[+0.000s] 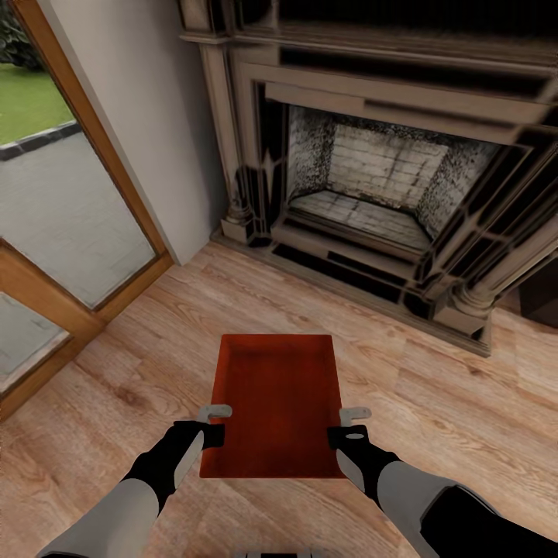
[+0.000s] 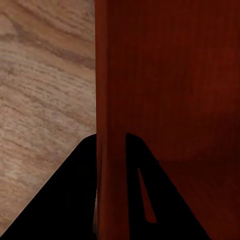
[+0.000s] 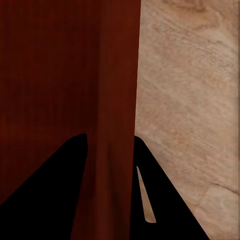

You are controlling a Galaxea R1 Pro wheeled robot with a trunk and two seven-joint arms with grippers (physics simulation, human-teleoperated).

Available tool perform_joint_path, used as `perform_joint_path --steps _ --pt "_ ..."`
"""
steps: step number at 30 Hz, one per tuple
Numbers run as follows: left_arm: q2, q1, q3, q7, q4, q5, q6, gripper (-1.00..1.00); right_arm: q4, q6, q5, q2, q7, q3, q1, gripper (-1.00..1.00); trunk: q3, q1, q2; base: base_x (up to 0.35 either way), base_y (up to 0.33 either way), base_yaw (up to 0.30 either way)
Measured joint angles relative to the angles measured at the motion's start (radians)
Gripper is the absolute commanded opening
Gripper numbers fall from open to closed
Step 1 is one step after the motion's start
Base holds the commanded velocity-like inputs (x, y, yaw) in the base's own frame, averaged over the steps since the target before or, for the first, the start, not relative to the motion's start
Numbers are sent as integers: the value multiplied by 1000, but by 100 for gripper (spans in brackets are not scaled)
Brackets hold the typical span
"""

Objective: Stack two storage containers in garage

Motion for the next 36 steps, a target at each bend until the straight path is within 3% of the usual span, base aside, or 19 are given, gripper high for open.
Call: perform_joint_path --steps 36 --pt "1 0 -2 1 0 3 0 -100 1 -2 4 1 0 -5 1 -100 113 -138 252 0 0 0"
